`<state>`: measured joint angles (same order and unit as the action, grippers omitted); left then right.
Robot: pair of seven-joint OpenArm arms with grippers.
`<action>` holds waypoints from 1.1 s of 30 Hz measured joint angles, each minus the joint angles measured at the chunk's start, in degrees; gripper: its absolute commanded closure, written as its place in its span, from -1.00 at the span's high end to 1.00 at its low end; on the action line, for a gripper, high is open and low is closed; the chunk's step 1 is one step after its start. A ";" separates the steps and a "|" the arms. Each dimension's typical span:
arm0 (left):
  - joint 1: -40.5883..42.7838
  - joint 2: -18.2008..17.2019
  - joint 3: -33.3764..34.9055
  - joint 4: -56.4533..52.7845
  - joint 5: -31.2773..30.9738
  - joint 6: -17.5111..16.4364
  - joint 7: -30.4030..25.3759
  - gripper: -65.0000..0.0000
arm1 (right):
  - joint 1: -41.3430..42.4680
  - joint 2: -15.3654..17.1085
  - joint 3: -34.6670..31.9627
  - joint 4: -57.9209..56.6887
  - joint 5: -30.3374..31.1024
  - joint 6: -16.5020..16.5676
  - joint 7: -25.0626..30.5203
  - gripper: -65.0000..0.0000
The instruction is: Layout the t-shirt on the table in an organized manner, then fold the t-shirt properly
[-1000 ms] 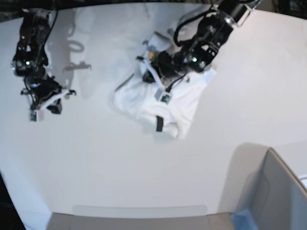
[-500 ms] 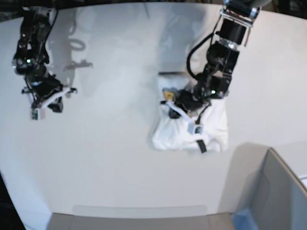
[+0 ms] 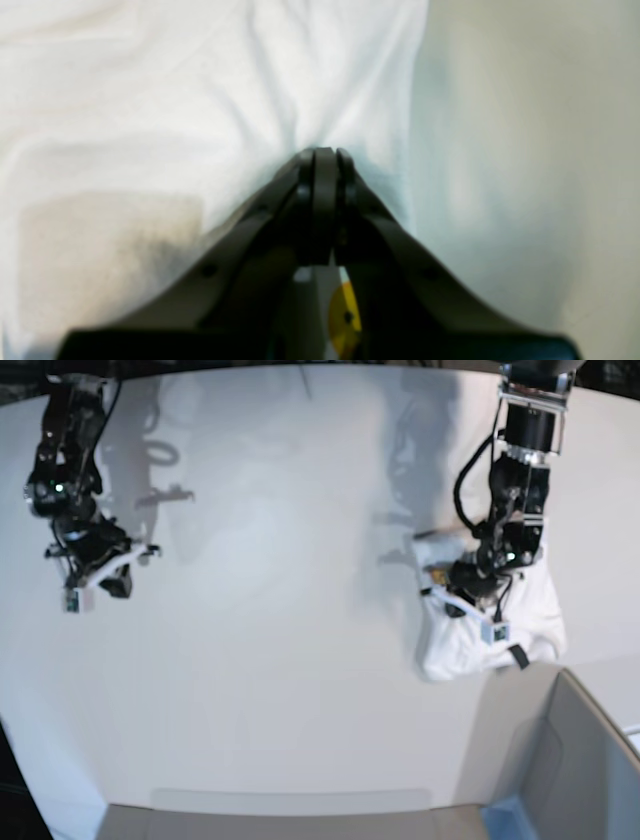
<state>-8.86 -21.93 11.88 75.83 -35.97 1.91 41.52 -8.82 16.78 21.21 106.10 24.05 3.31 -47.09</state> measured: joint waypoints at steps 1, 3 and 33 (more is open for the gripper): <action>0.00 0.00 0.00 0.09 0.22 0.02 0.94 -1.00 | -0.28 0.04 0.00 0.50 0.20 0.02 0.13 -1.00; 1.25 -0.17 1.66 1.51 0.72 0.44 1.75 -1.00 | -0.76 0.00 -0.02 0.83 0.17 0.04 0.11 -1.00; 16.85 1.07 -13.33 40.26 0.26 1.60 -5.29 -1.00 | -5.18 6.82 -0.17 11.28 10.25 20.65 7.39 -1.00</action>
<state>7.99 -20.86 -1.45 116.09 -35.70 3.51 36.23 -14.00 23.59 21.04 117.38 34.30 23.97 -39.70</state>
